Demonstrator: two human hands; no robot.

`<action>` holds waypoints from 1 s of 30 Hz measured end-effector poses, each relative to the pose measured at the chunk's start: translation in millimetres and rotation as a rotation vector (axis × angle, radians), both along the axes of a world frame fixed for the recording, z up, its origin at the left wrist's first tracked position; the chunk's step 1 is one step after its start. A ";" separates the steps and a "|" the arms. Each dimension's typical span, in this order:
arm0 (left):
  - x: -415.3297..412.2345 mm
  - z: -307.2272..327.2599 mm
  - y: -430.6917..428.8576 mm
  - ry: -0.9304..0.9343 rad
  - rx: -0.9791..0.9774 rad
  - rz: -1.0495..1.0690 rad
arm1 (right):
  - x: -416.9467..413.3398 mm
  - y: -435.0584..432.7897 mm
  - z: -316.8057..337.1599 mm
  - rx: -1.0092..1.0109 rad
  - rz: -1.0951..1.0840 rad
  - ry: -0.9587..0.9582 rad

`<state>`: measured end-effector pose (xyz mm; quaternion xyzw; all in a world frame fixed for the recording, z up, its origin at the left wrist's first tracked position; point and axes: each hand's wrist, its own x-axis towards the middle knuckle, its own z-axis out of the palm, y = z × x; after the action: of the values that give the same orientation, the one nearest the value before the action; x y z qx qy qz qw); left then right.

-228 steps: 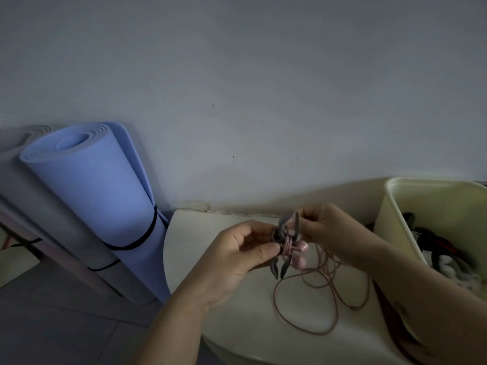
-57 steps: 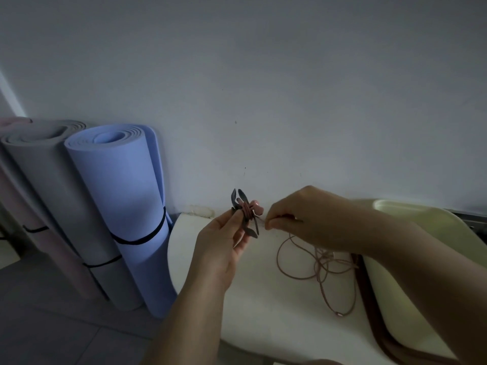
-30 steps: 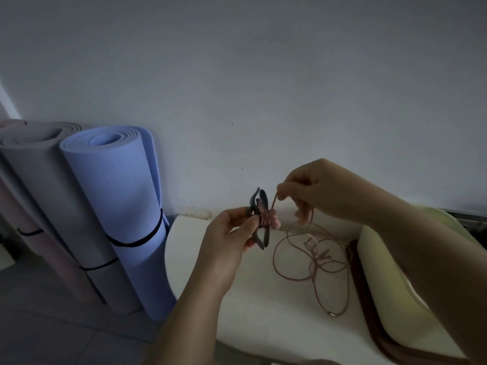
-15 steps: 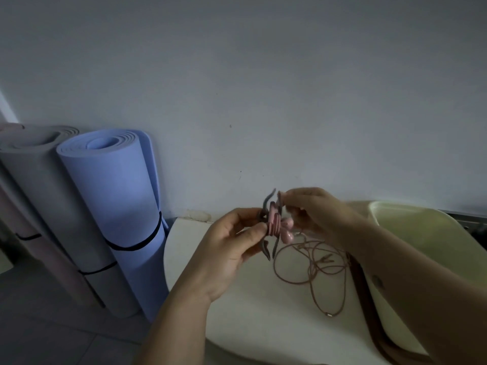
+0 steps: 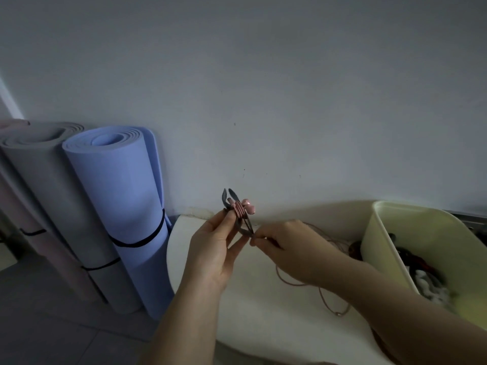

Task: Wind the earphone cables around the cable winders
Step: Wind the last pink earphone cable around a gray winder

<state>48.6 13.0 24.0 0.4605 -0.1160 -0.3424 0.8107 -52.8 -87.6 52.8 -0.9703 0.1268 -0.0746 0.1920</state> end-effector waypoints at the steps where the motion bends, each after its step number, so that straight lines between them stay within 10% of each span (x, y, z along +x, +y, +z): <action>1: -1.2 -0.1 -0.3 -0.039 0.028 0.010 | -0.6 0.0 3.1 -0.076 0.013 0.016; 7: -7.3 -2.4 -2.1 -0.468 0.335 0.175 | -1.9 -4.4 43.8 -0.164 0.024 -0.043; 30: -3.8 11.3 15.9 -0.418 0.149 -0.428 | -12.9 -63.1 67.0 0.418 0.039 -0.069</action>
<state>44.8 28.9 35.3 0.5441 -0.3494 -0.4108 0.6427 -65.7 -150.7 119.9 -0.9086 0.1142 -0.0761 0.3945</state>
